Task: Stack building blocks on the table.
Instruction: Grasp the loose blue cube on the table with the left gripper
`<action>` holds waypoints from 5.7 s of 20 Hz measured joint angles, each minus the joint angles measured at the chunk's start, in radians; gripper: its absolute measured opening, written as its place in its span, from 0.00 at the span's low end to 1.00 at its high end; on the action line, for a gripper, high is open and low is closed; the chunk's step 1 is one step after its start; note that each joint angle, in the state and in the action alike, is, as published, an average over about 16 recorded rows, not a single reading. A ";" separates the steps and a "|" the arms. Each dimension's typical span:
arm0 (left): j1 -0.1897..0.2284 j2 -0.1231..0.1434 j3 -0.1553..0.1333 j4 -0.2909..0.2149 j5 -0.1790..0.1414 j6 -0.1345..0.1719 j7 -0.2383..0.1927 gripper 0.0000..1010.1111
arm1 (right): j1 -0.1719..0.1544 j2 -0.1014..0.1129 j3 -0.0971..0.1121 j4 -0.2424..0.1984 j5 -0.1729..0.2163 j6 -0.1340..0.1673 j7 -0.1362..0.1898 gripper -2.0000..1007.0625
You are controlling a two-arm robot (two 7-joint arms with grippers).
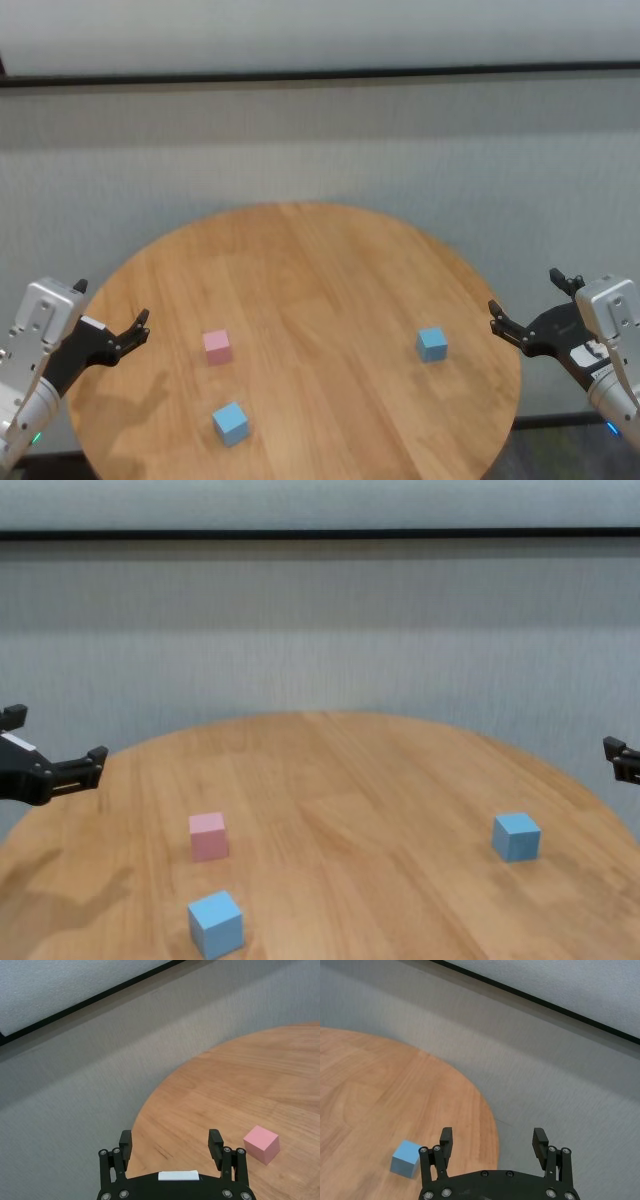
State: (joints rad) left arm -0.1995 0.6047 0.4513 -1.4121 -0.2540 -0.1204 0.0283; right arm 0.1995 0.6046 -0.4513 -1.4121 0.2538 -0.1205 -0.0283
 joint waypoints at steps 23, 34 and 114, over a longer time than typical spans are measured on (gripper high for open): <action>0.001 0.001 -0.003 0.002 -0.002 -0.005 -0.012 0.99 | 0.000 0.000 0.000 0.000 0.000 0.000 0.000 1.00; 0.006 0.041 -0.020 0.026 -0.044 -0.075 -0.174 0.99 | 0.000 0.000 0.000 0.000 0.000 0.000 0.000 1.00; 0.051 -0.053 -0.004 -0.023 0.047 0.075 -0.514 0.99 | 0.000 0.000 0.000 0.000 0.000 0.000 0.000 1.00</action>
State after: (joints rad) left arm -0.1483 0.5514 0.4474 -1.4355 -0.2073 -0.0459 -0.4862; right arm 0.1994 0.6046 -0.4513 -1.4121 0.2538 -0.1205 -0.0282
